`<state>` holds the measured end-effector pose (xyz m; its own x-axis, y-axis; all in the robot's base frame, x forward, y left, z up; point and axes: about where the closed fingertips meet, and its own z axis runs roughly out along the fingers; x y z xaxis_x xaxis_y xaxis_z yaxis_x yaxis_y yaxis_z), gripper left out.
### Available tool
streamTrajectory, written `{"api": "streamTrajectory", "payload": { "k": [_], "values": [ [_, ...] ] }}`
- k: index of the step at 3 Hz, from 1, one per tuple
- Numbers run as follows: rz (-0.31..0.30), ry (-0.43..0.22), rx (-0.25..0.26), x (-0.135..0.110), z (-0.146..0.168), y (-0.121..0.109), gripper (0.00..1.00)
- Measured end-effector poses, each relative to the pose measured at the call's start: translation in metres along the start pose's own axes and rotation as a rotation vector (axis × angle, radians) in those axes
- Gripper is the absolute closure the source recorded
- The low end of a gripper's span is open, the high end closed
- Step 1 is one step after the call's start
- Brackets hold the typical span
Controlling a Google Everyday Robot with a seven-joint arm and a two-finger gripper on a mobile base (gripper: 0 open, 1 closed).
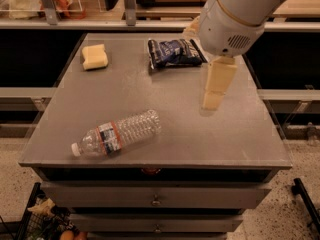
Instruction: Pick water bottle
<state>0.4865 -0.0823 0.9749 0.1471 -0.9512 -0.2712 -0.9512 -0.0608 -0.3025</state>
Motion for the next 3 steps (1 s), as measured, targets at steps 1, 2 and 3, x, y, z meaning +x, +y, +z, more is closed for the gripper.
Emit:
{"api": "streamTrajectory", "payload": {
  "k": [1, 2, 3],
  "values": [
    [-0.124, -0.045, -0.026, -0.046, 0.012, -0.006, 0.00],
    [-0.124, -0.045, -0.026, -0.046, 0.011, -0.006, 0.00],
    [-0.140, -0.041, -0.091, -0.055, 0.036, -0.002, 0.00]
  ]
}}
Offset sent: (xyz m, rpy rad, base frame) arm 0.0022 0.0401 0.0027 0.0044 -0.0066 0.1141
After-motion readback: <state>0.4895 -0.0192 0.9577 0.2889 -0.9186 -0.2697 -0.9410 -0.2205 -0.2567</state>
